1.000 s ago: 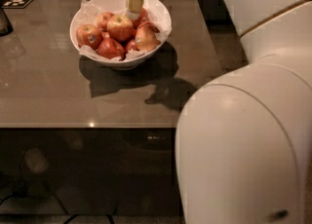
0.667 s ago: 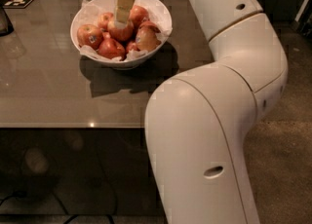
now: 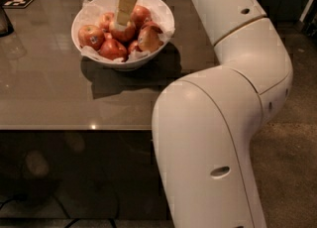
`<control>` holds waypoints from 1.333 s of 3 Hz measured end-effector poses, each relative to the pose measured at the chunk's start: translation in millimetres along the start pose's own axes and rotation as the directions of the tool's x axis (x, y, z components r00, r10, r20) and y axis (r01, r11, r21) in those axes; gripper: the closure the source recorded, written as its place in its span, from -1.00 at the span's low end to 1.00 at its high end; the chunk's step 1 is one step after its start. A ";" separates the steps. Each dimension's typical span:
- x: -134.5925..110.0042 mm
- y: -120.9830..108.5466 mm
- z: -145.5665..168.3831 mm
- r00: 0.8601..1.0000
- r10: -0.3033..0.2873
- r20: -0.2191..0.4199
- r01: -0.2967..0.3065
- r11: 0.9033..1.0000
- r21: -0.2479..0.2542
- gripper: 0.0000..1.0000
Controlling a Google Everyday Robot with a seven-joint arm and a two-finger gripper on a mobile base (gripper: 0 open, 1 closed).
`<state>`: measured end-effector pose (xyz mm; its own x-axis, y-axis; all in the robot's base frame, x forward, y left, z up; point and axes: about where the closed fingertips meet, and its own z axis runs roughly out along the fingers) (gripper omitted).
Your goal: Pick apple from white bowl
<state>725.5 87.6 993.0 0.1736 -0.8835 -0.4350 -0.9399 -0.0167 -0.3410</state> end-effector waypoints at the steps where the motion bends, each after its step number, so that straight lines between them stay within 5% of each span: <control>1: 8.6 3.6 21.4 1.000 0.025 0.010 -0.025 0.999 -0.040 -1.00; 3: 9.3 16.8 52.2 1.000 0.009 0.013 -0.008 0.994 -0.106 -1.00; 4: 4.1 22.1 56.3 0.999 -0.035 0.011 0.036 0.995 -0.098 -1.00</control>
Offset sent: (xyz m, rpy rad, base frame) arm -0.0049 0.0015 -0.0580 -0.0181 0.1495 0.0331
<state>722.0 109.9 936.7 0.2099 -0.8770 -0.4322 -0.9573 -0.0945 -0.2731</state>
